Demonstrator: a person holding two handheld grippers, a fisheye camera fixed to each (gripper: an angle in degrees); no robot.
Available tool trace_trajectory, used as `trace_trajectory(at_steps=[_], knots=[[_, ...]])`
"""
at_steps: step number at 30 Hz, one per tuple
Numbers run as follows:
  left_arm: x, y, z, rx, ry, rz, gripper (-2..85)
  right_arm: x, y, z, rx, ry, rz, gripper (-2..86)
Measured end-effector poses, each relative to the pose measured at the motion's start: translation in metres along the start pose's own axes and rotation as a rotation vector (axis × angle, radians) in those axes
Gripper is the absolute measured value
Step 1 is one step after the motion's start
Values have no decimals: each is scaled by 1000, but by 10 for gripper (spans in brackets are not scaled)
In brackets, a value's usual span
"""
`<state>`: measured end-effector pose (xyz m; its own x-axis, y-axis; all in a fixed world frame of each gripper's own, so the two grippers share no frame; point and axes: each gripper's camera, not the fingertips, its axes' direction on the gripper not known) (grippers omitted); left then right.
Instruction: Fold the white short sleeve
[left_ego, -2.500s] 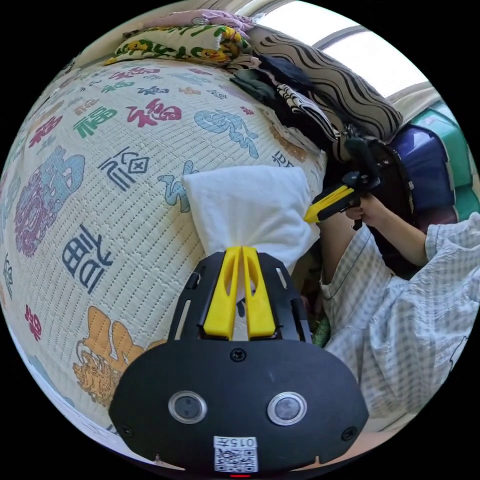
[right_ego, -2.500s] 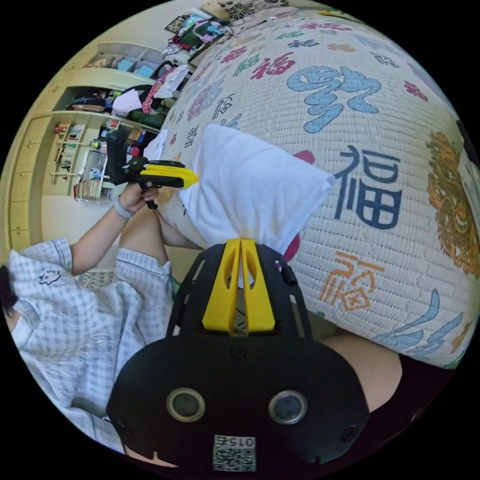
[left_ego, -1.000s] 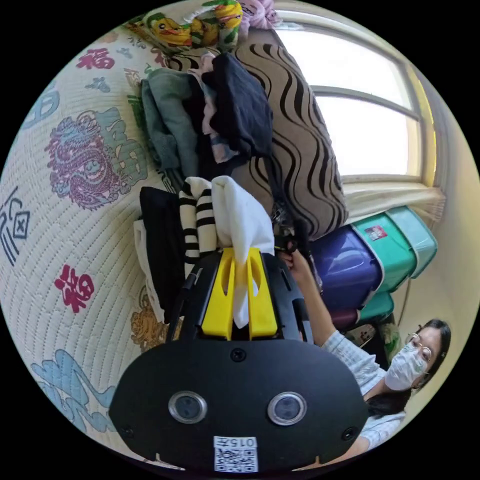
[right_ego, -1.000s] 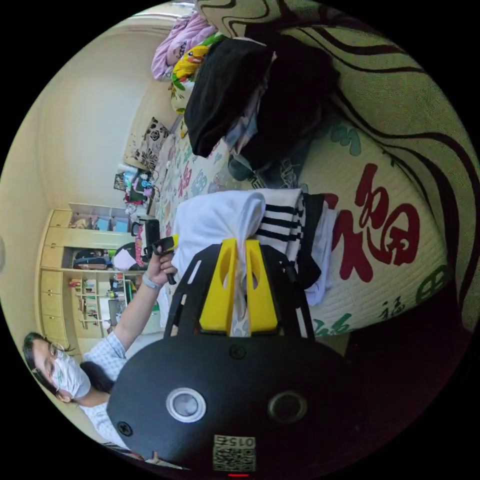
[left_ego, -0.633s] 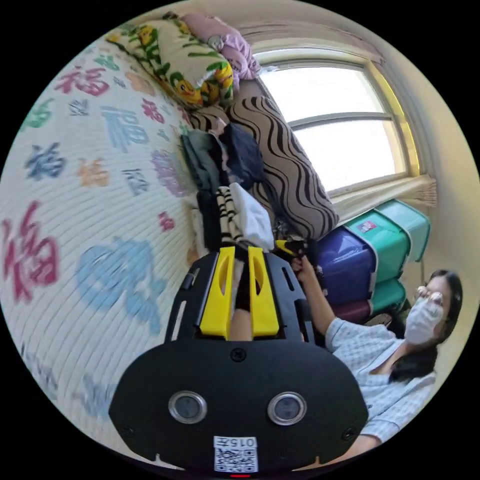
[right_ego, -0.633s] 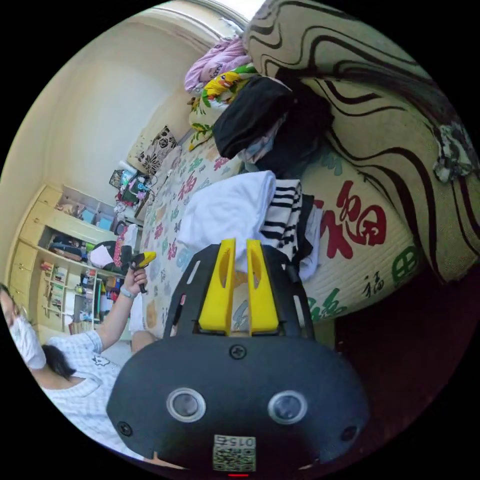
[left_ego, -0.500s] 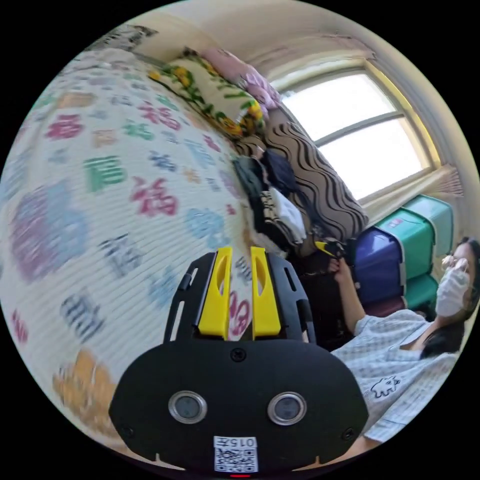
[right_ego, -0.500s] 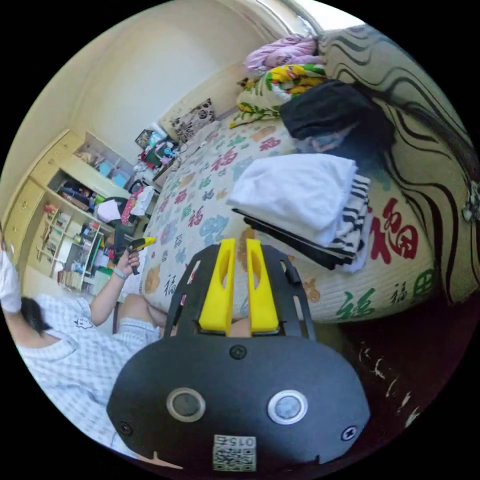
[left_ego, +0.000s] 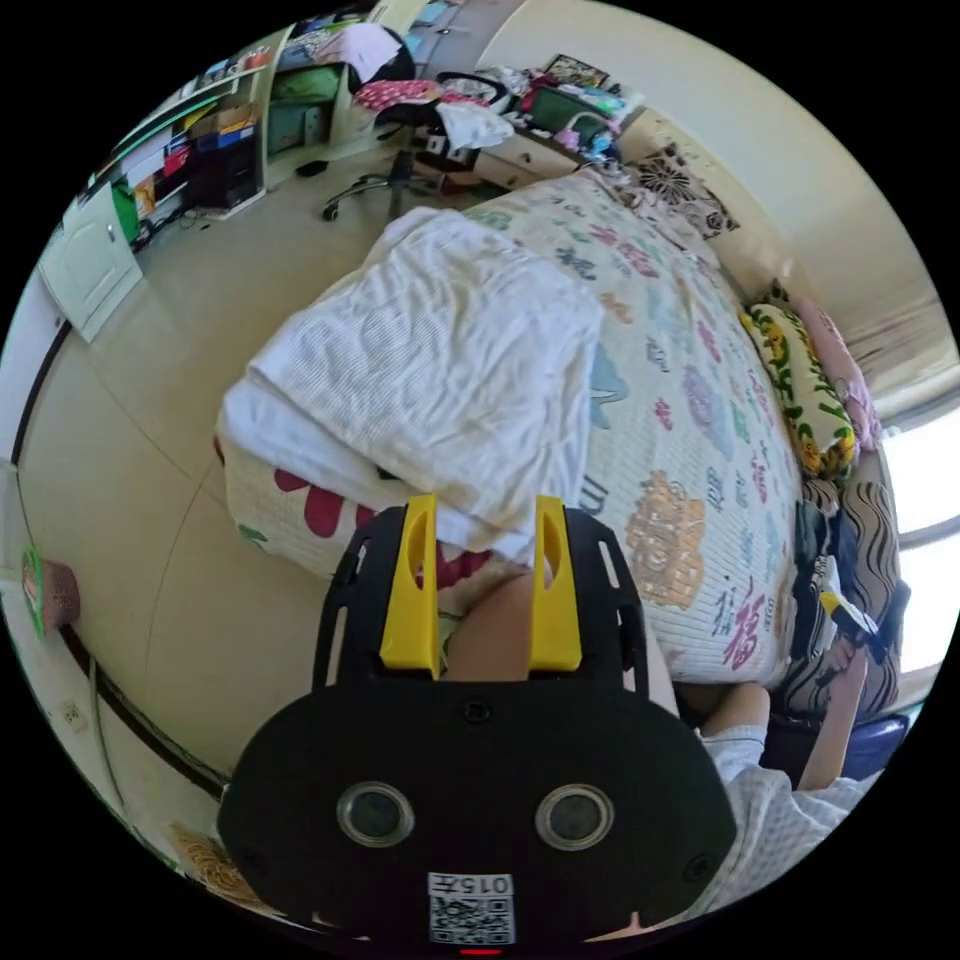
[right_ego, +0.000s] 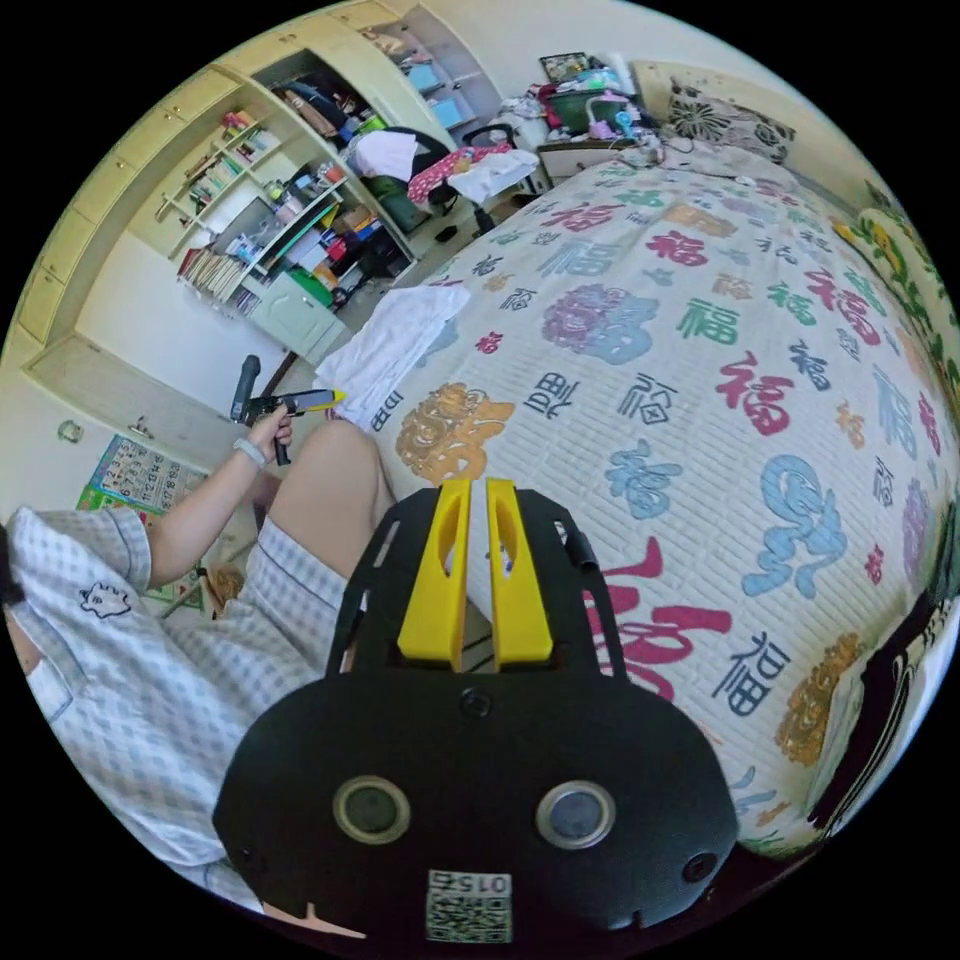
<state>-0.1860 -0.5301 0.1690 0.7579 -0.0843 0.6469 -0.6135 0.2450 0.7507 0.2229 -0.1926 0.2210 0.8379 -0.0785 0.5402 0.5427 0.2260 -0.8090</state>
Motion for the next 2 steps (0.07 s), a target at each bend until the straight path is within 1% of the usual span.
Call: trace_trajectory(at_steps=[2], knots=[[1, -19, 8, -42, -8, -17, 115, -41, -36, 42, -51, 7, -54, 43]])
